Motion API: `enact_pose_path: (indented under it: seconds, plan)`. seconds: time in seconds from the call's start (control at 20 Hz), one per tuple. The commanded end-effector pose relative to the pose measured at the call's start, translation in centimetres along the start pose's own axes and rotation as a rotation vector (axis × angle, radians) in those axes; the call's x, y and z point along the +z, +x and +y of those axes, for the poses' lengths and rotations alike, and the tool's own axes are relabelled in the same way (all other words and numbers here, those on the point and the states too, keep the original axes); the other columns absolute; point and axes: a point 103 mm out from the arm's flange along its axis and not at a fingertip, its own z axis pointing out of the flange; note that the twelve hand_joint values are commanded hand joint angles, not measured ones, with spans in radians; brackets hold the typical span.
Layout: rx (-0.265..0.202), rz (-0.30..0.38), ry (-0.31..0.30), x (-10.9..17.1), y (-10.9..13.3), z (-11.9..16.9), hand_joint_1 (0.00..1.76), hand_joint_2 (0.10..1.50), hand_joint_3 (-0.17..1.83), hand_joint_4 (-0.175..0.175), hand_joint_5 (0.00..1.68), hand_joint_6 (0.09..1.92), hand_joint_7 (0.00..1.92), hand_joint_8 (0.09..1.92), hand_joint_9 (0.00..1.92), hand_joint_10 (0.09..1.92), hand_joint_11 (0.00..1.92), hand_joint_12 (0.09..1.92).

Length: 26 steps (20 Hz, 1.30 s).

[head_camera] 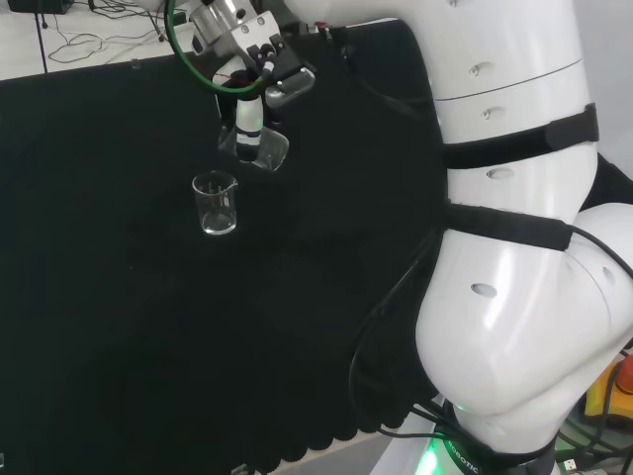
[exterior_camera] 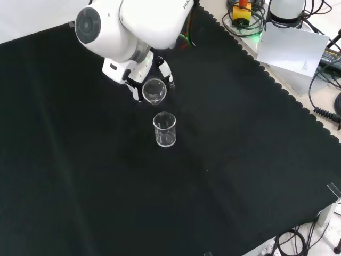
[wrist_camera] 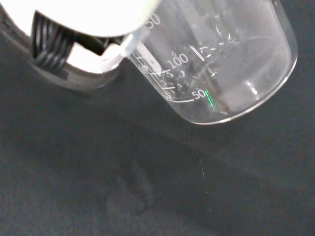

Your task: Place the beaker back on the table.

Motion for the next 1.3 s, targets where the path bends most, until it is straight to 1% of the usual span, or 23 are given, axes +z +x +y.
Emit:
enact_pose_path:
  seconds: [0.05,0.4,0.6,0.75,1.05,1.3]
  plan:
    - [-0.035,0.056,-0.035,0.3,-0.9,0.3,1.12,0.70,0.64,0.121,1.19,0.81,1.57,0.23,1.55,0.09,1.17,0.84]
    - [-0.047,0.127,-0.118,1.3,-3.4,1.0,1.12,0.70,0.64,0.124,1.19,0.81,1.57,0.24,1.55,0.09,1.16,0.85]
    - [-0.065,0.164,-0.163,2.2,-4.6,1.5,1.12,0.70,0.64,0.126,1.19,0.81,1.56,0.24,1.55,0.09,1.15,0.85]
    - [-0.080,0.191,-0.189,2.9,-5.4,2.1,1.12,0.71,0.64,0.139,1.19,0.82,1.56,0.26,1.54,0.09,1.14,0.87]
    - [-0.147,0.248,-0.242,4.4,-6.2,3.2,1.11,0.71,0.64,0.142,1.18,0.82,1.55,0.26,1.54,0.09,1.13,0.88]
    - [-0.194,0.309,-0.287,5.9,-6.8,4.2,1.11,0.71,0.64,0.145,1.18,0.82,1.55,0.27,1.54,0.09,1.12,0.88]
